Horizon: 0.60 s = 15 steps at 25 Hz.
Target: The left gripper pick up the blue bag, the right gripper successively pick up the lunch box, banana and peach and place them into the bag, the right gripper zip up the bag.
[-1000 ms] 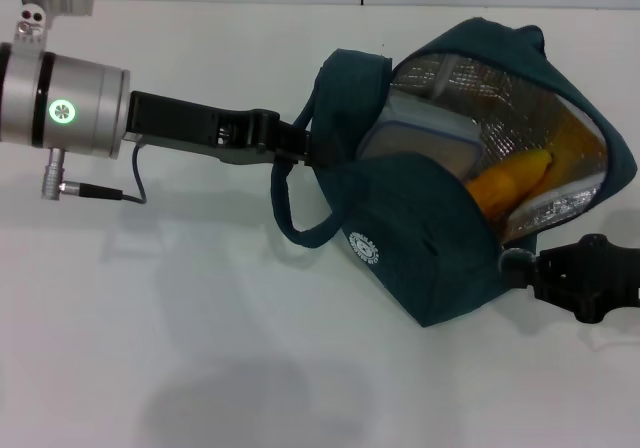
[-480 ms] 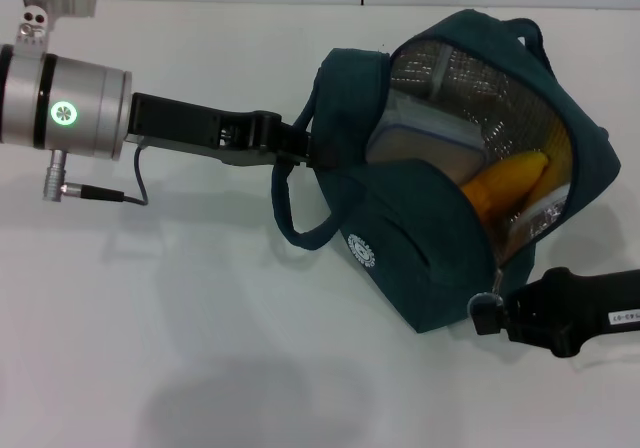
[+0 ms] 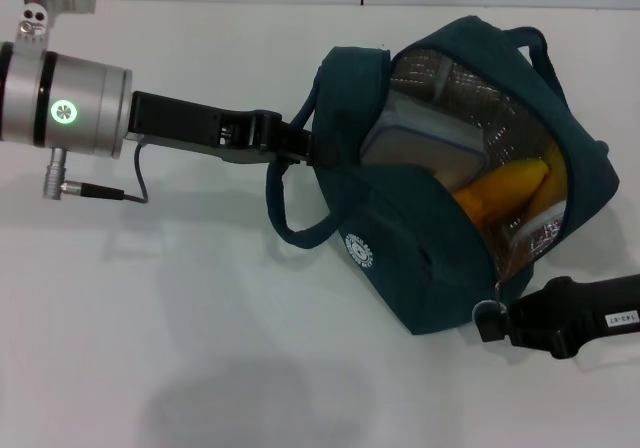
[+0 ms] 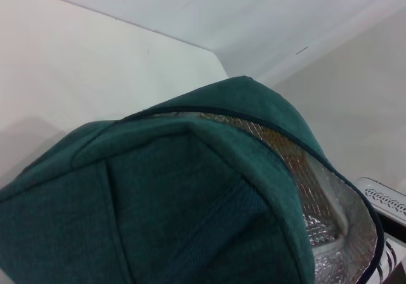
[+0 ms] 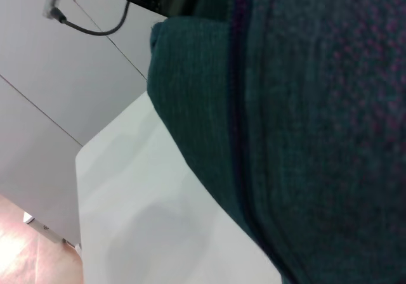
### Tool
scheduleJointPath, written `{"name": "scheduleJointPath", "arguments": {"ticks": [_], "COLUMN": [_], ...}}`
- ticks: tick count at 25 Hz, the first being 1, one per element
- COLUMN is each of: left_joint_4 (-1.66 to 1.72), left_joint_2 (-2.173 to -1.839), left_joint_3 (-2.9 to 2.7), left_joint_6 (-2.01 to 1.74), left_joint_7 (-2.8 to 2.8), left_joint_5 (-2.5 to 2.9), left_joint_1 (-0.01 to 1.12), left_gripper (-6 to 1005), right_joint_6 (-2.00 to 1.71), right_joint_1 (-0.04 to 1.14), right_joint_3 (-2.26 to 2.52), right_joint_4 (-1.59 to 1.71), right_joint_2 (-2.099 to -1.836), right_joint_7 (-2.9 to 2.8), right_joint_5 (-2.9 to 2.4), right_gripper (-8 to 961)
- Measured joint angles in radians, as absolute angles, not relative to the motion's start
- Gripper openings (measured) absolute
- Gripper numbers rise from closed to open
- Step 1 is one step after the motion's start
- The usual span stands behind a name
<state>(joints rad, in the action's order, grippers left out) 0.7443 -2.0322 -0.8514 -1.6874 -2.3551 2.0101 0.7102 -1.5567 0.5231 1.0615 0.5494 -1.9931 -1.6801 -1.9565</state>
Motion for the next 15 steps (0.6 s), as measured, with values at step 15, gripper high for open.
{"name": "scheduleJointPath", "arguments": {"ticks": [15], "left_joint_4": [0.744], "left_joint_2": [-2.031], "left_joint_3": [-0.847], "left_joint_6": [-1.688], "left_joint_7": [-2.36], "left_joint_5": [2.011], "left_joint_1": [0.703], "left_gripper": [43], "right_joint_6": [-1.61], "right_joint_1": [0.447], "right_joint_3": [1.014], "right_joint_4": [0.635], "right_joint_2": [-1.973], "right_joint_7": [-1.685], "right_joint_5": [-1.945], "right_gripper": [22]}}
